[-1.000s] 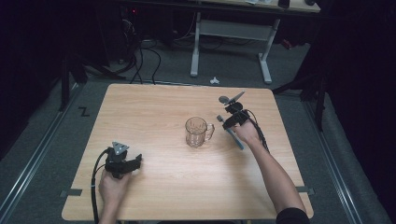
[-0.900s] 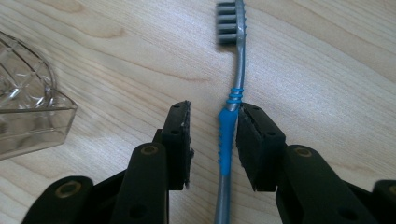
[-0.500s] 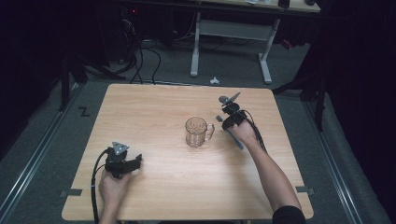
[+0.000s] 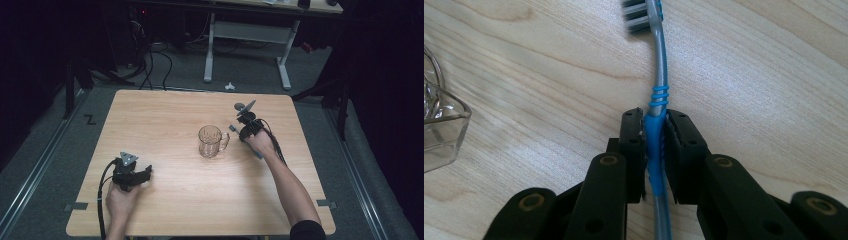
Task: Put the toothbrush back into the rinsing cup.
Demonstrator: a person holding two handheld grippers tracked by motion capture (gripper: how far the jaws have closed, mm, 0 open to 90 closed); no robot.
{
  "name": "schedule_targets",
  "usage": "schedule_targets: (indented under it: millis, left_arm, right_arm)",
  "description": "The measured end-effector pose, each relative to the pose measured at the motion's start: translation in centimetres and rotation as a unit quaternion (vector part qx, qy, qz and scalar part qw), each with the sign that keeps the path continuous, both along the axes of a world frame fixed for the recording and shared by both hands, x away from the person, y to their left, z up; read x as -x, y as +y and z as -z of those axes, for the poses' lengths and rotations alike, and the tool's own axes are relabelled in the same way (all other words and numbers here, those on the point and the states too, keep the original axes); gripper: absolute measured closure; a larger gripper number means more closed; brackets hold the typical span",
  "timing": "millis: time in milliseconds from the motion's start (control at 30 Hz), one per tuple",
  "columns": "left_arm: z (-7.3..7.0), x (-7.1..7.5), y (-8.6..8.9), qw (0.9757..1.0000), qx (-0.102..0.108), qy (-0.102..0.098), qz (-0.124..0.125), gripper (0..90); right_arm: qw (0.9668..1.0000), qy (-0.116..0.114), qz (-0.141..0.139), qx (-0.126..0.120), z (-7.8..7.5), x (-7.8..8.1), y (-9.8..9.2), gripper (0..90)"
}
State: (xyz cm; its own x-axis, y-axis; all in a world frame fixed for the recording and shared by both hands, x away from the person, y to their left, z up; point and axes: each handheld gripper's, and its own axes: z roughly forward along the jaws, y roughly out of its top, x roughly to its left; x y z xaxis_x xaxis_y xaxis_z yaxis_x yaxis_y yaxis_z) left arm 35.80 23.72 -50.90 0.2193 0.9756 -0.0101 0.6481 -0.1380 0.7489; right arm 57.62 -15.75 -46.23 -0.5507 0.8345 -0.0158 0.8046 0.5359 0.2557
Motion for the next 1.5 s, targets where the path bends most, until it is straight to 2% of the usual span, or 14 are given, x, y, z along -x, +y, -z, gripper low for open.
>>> schedule_targets:
  millis: [233,500,667,933,1500]
  left_arm:
    - [0.0,0.0,0.0,1.0000,0.000,0.000,0.000,29.0]
    - [0.0,0.0,0.0,1.0000,0.000,0.000,0.000,29.0]
    - [0.0,0.0,0.0,1.0000,0.000,0.000,0.000,29.0]
    - [0.0,0.0,0.0,1.0000,0.000,0.000,0.000,29.0]
    - [0.0,0.0,0.0,1.0000,-0.001,0.000,0.000,29.0]
  right_arm:
    - [1.0000,-0.001,-0.006,0.001,0.0,0.1,-0.2,79.2]
    - [0.9997,-0.012,-0.008,-0.020,-0.6,0.5,-0.9,79.3]
    - [0.9987,-0.027,-0.010,-0.042,-1.9,1.1,-1.4,79.3]
    - [0.9972,-0.038,-0.016,-0.062,-2.9,1.7,-1.6,79.3]
    - [0.9936,-0.064,-0.026,-0.090,-4.5,2.9,-2.2,79.3]
